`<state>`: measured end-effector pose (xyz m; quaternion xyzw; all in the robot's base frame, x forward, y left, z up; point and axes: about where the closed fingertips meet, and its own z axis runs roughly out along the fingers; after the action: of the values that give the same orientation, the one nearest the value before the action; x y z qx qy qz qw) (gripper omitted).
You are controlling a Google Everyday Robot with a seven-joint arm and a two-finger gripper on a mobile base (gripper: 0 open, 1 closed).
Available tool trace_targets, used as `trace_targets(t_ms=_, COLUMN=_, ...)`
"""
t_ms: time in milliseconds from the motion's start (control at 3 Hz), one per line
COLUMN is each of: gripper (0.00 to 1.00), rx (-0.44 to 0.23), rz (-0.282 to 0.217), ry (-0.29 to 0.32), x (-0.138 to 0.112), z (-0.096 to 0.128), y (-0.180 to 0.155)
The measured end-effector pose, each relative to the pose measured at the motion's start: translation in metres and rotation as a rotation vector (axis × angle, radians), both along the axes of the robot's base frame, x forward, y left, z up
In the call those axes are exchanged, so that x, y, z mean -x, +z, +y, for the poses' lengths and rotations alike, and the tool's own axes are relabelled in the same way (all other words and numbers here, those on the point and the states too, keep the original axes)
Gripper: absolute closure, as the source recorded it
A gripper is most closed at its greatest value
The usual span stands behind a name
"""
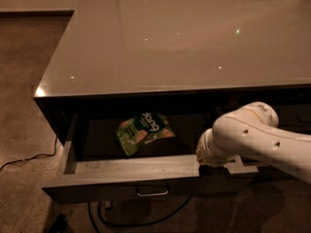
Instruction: Open top drawer
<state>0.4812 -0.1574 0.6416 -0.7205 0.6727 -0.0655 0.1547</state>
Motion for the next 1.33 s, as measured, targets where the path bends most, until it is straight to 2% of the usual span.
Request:
trace_targets(t_ms=333, gripper=1.00, rx=0.006, rz=0.022, ry=-0.016, x=0.012, z=-0.004, y=-0.004)
trace_targets(t_ms=667, gripper=1.00, rx=0.021, rz=0.062, ry=-0.025, x=0.036, z=-0.007, y=-0.010)
trace_targets(t_ms=1333, gripper=1.00, rx=0.059, rz=0.126, ry=0.017, x=0.060, z=-0.003, y=-0.020)
